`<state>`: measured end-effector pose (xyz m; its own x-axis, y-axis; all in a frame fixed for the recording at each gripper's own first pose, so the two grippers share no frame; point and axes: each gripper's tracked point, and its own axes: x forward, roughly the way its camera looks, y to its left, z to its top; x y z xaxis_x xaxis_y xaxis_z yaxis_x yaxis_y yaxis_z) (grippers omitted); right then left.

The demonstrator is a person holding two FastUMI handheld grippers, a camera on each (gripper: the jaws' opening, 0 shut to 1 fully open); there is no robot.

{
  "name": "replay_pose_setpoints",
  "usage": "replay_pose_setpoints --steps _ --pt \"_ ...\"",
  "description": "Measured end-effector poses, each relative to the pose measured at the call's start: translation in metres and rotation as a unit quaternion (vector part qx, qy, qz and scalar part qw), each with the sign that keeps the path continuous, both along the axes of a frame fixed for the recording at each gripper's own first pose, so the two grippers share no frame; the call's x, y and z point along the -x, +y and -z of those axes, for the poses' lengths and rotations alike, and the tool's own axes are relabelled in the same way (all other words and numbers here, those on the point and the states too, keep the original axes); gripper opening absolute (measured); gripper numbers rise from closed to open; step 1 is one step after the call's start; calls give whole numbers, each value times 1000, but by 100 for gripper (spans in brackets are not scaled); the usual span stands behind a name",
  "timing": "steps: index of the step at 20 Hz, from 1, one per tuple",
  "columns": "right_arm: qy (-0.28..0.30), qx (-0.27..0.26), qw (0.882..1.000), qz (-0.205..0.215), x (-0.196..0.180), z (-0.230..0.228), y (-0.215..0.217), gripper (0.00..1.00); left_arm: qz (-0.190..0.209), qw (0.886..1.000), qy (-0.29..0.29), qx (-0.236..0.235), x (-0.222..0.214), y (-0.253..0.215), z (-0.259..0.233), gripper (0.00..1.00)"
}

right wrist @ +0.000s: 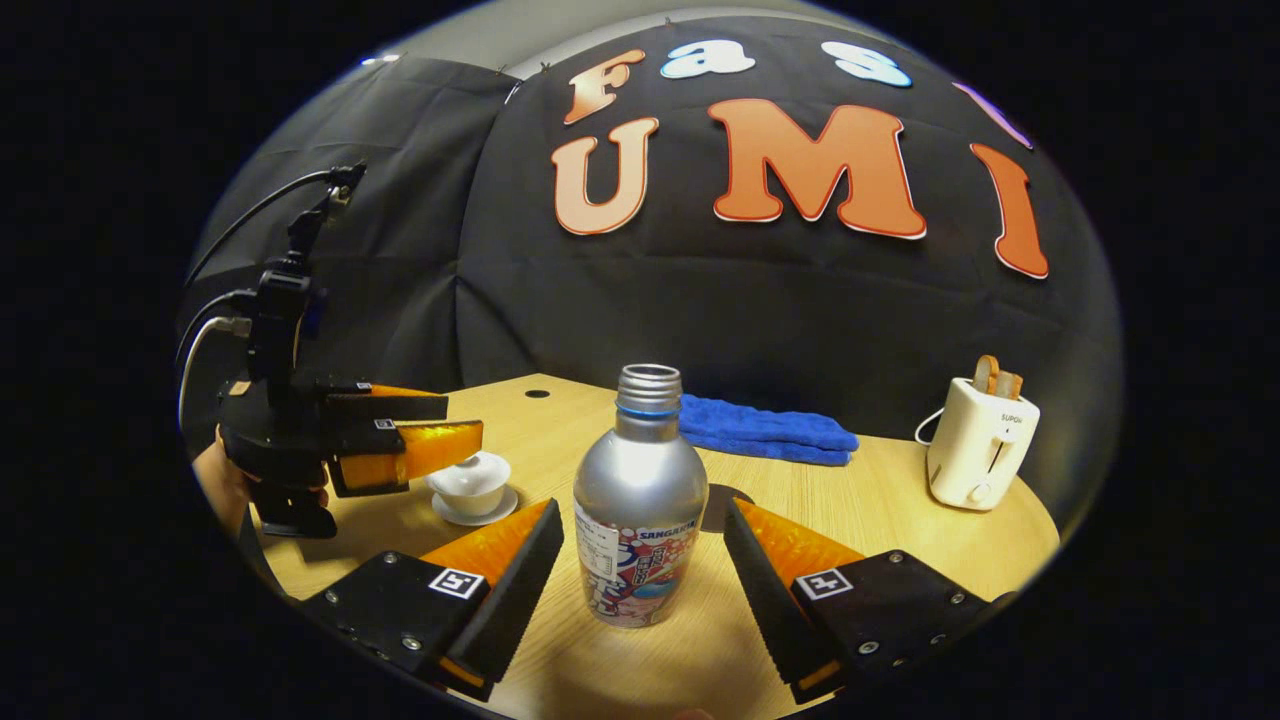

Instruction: Open the teacup lid with one hand, grasp the water bottle and pour water into the teacup with the other hand; after pouring, place the water bottle on the coaster and then close the teacup lid.

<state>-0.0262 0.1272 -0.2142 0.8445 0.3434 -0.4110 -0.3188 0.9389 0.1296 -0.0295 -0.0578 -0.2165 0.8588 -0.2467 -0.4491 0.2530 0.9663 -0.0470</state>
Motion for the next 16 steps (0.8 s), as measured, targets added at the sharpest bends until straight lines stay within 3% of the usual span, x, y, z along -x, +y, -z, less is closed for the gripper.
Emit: replay_pose_setpoints --steps 2,6,7,10,12,13,15,16 --pt "8 -1 1000 -1 -1 6 1 97 6 1000 7 -2 1 -3 7 83" --pt "33 -4 999 -3 -1 21 2 95 13 1000 19 -13 0 -5 18 67" --pt "37 -4 999 -3 -1 23 3 95 10 1000 21 -11 0 -6 20 71" --pt "43 -7 999 -6 -2 28 6 94 9 1000 22 -8 1 -9 21 52" --pt "49 -11 999 -5 -4 31 5 87 8 1000 21 -6 1 -11 23 41" --pt "50 -14 999 -5 -5 30 5 81 9 1000 20 -6 1 -10 22 37" --pt "54 -16 998 -1 -6 31 4 80 8 1000 16 -2 -1 -10 19 37" --pt "56 -18 998 -1 -6 32 4 80 0 1000 10 3 -3 -7 16 33"
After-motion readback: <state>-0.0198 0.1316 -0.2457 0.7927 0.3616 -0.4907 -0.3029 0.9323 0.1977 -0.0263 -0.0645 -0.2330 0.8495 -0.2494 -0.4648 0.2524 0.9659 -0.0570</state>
